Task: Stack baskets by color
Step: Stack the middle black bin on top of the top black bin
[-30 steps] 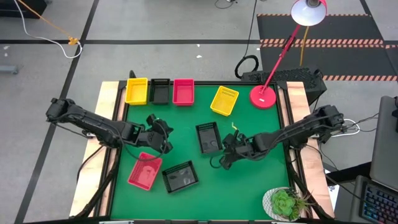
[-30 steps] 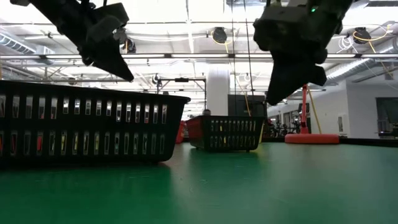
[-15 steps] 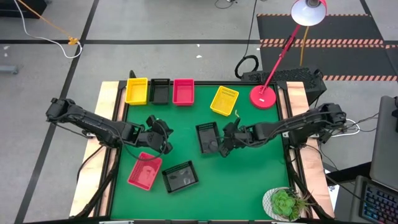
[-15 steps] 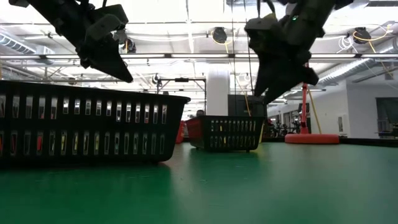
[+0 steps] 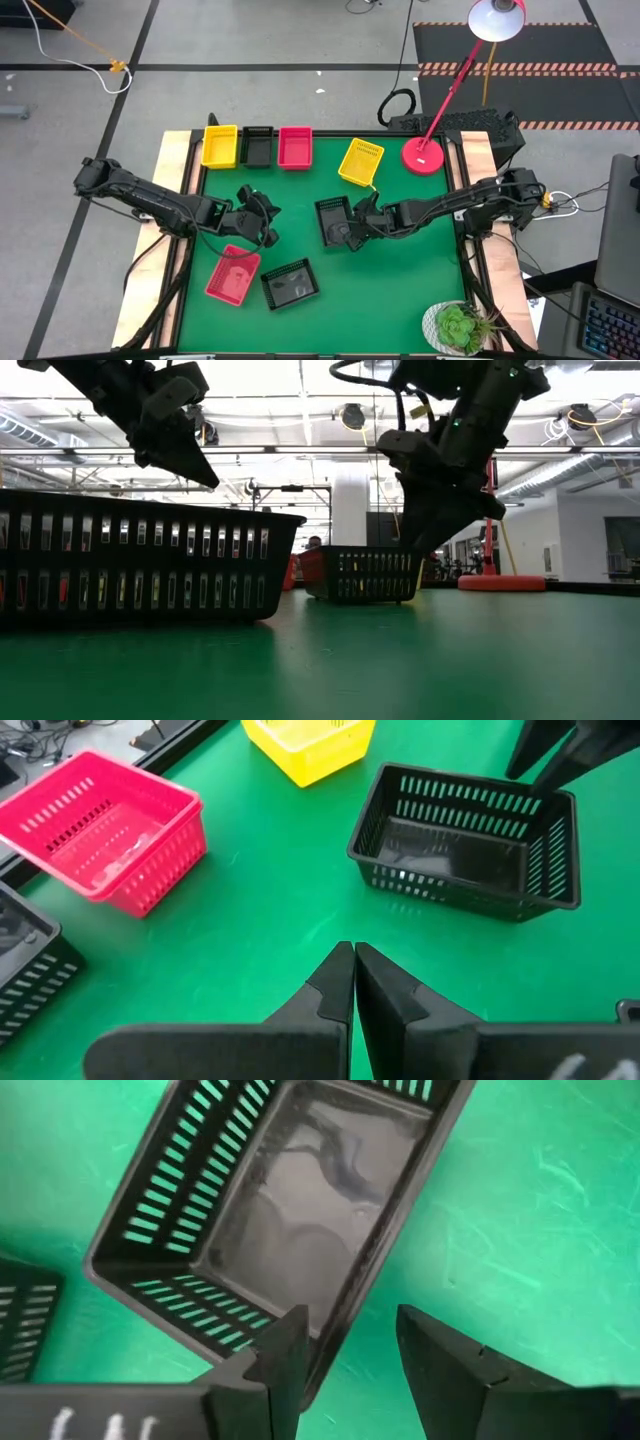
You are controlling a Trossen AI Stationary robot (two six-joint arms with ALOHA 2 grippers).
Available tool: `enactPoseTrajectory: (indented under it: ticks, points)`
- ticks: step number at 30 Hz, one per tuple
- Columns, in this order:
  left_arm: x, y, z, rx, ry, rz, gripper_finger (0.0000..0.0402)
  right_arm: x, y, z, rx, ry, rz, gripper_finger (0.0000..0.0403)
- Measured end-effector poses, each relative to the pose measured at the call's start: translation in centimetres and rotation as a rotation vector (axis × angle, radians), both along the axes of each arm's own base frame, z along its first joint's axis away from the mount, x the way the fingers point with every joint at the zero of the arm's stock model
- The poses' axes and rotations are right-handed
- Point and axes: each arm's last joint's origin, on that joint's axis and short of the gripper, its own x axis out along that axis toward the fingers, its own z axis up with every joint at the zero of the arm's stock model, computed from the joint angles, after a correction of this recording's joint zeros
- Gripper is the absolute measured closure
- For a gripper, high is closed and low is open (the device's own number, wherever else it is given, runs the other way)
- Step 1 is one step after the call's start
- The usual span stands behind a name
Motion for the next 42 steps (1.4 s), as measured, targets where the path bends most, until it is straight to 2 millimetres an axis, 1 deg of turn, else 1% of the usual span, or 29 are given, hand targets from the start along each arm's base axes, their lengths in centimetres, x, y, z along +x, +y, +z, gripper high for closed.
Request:
enactPoseTrajectory:
  ticks: [4,7,11,17,19,22,25,29,32,36,39,42]
  points:
    - [0.0,0.0,0.0,0.002,0.000,-0.002,0.0385,0.0,-0.1,0.0,-0.013,-0.002,0.008,0.0259]
    - [0.0,0.0,0.0,0.002,-0.002,-0.002,0.0385,0.2,-0.2,-0.3,-0.029,0.000,-0.001,0.0278]
    - [0.0,0.0,0.0,0.001,-0.004,-0.002,0.0385,0.2,-0.4,-1.3,-0.030,0.022,-0.004,0.0317]
    - [0.1,0.0,0.1,-0.021,-0.024,0.021,0.0385,0.4,-0.8,-1.1,-0.054,0.001,0.034,0.0389]
    - [0.1,0.0,0.1,-0.022,-0.029,0.027,0.0385,0.5,-1.0,-0.7,-0.066,-0.023,0.051,0.0394]
    - [0.2,0.0,0.2,-0.020,-0.049,0.032,0.0385,0.4,-1.2,-0.2,-0.077,-0.037,0.067,0.0390]
    - [0.4,0.0,0.5,-0.018,-0.081,0.038,0.0385,0.2,-1.5,0.7,-0.099,-0.064,0.089,0.0394]
    - [0.8,0.0,0.9,-0.012,-0.130,0.030,0.0384,-0.4,-1.7,2.5,-0.174,-0.117,0.108,0.0397]
    - [1.1,0.0,1.3,-0.005,-0.174,0.028,0.0384,-1.1,-2.0,4.2,-0.264,-0.159,0.107,0.0397]
    - [1.5,-0.1,1.9,0.010,-0.242,0.019,0.0379,-2.3,-2.2,6.7,-0.426,-0.220,0.099,0.0397]
    - [1.8,-0.2,2.6,0.014,-0.308,0.009,0.0358,-3.0,-2.4,8.5,-0.558,-0.270,0.092,0.0397]
    - [2.1,-0.3,3.3,0.030,-0.383,0.007,0.0321,-3.5,-2.5,10.0,-0.674,-0.305,0.082,0.0397]
